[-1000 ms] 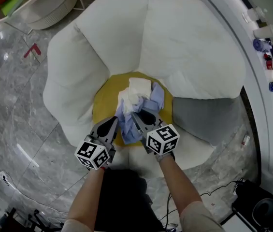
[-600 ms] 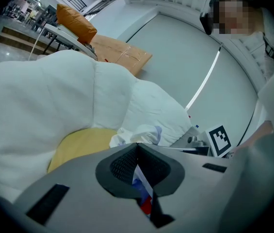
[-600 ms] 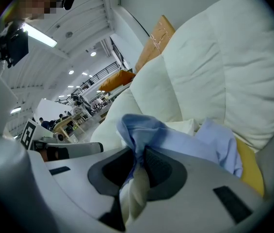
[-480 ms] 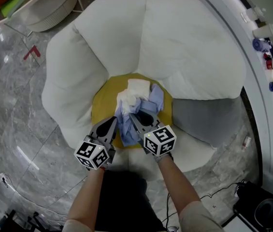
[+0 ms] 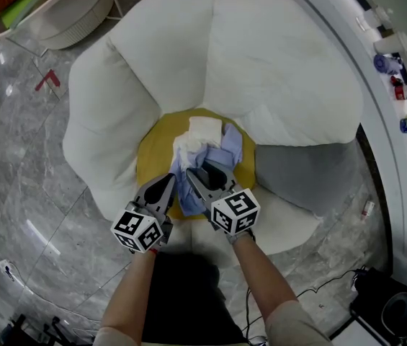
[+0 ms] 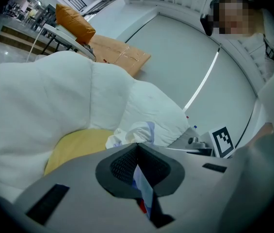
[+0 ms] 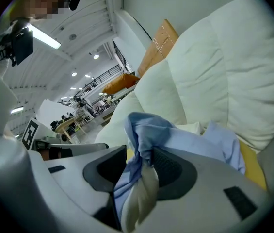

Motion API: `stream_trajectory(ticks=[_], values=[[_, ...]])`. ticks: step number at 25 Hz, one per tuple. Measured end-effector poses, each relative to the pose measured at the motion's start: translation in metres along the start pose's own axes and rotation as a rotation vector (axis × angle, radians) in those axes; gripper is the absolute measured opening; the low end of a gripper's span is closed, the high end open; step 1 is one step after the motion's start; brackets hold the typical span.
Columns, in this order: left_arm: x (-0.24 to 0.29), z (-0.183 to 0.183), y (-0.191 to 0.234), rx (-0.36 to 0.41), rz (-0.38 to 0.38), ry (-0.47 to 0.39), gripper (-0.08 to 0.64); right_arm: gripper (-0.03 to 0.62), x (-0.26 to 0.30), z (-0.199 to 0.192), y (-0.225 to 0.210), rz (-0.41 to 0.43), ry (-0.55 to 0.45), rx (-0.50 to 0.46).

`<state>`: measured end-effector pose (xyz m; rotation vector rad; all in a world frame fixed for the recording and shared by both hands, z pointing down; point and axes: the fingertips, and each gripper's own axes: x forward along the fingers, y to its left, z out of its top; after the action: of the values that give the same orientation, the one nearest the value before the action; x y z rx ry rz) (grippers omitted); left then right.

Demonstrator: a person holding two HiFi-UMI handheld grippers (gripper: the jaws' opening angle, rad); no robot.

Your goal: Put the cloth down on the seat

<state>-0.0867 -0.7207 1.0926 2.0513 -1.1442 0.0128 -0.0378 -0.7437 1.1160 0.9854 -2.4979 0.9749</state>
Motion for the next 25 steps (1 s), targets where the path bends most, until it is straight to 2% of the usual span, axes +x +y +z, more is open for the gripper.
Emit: stream_trajectory(ticks=[6,18,20,25], values=[[-0.005,0.006,-0.012,0.006,-0.011,0.018,0.014,0.215,-0.011,0.011,0.01,0.01,-0.01,0.01],[-0.02,0.038,-0.056,0.006,-0.03,0.041,0.014,0.216,-0.054,0.048,0.025,-0.039,-0.027,0.026],[-0.024,0.046,-0.065,0.006,-0.032,0.042,0.014,0.198,-0.063,0.056,0.029,-0.051,-0.033,0.03],[-0.039,0.067,-0.088,0.009,-0.029,0.045,0.014,0.078,-0.086,0.079,0.044,-0.068,-0.04,0.026]])
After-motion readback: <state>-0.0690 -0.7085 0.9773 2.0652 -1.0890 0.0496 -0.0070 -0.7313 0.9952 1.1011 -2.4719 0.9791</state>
